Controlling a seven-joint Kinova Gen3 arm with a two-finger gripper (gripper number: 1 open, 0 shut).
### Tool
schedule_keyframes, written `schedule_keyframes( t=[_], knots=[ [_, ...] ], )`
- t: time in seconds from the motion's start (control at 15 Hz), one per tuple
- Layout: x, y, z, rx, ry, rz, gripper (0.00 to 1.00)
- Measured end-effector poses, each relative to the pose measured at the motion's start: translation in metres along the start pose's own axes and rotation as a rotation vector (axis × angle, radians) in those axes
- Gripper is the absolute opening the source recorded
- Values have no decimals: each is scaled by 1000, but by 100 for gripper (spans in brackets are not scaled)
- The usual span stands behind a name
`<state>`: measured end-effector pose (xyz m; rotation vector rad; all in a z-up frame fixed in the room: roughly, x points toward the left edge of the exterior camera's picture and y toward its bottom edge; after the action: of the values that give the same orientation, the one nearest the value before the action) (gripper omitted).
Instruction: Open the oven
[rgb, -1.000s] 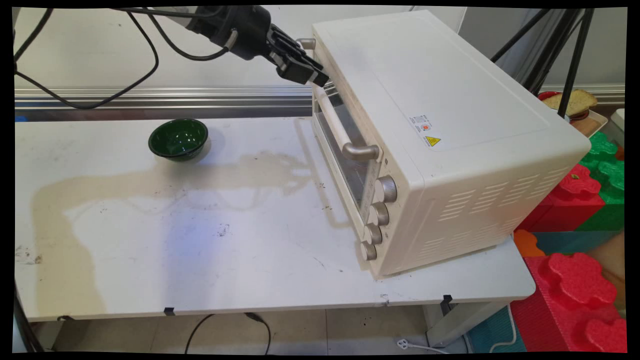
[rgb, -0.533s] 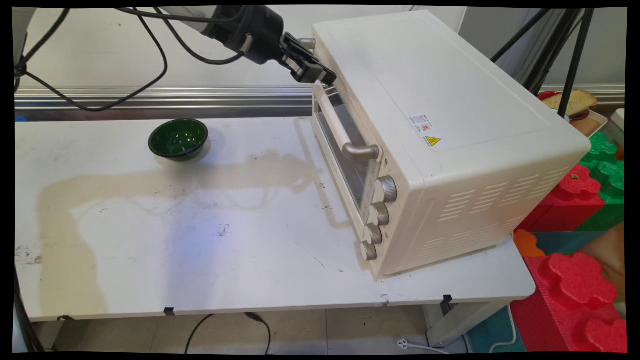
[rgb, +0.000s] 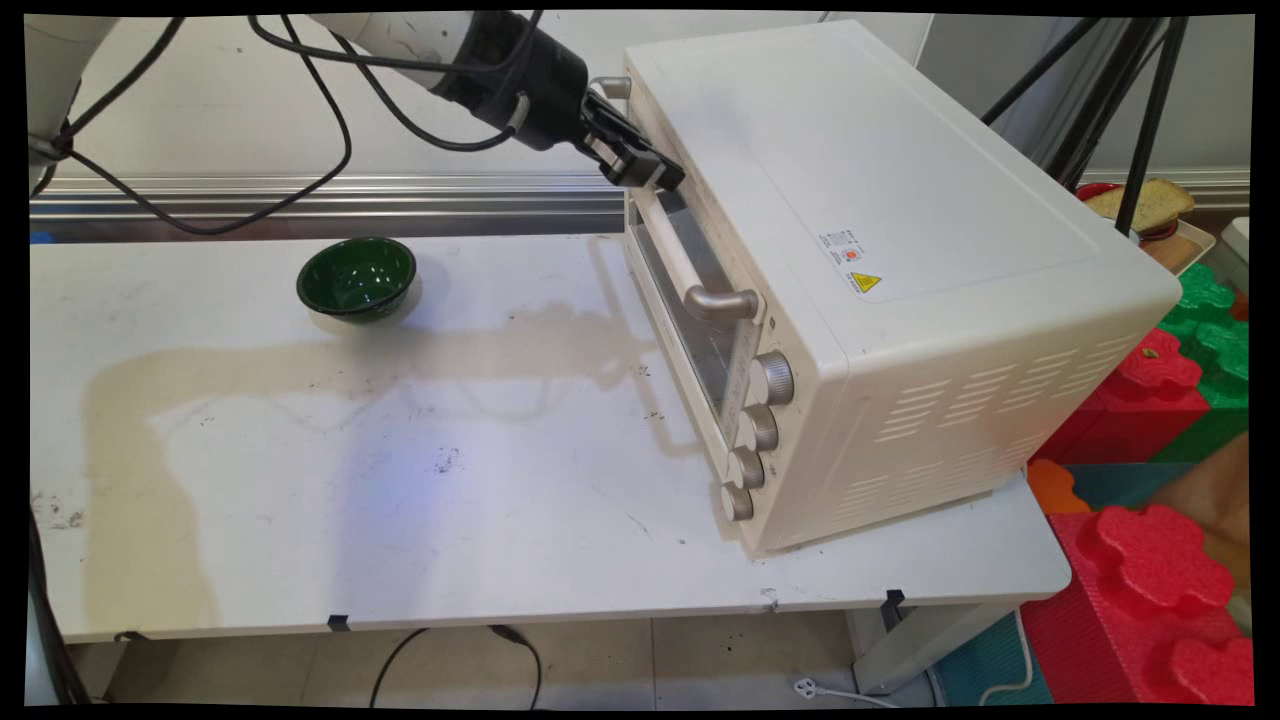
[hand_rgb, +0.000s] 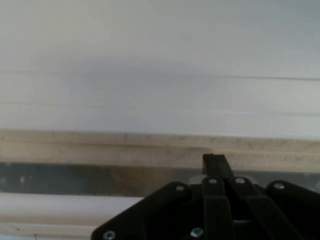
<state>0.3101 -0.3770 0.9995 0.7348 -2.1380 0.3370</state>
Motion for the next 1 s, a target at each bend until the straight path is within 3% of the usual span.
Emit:
schedule_keyframes(
  t=[0.6,1.0],
  knots=[
    [-20,3,5,-2,-44,-14,0],
    [-42,1,-8,6,-93,-11,0]
  ],
)
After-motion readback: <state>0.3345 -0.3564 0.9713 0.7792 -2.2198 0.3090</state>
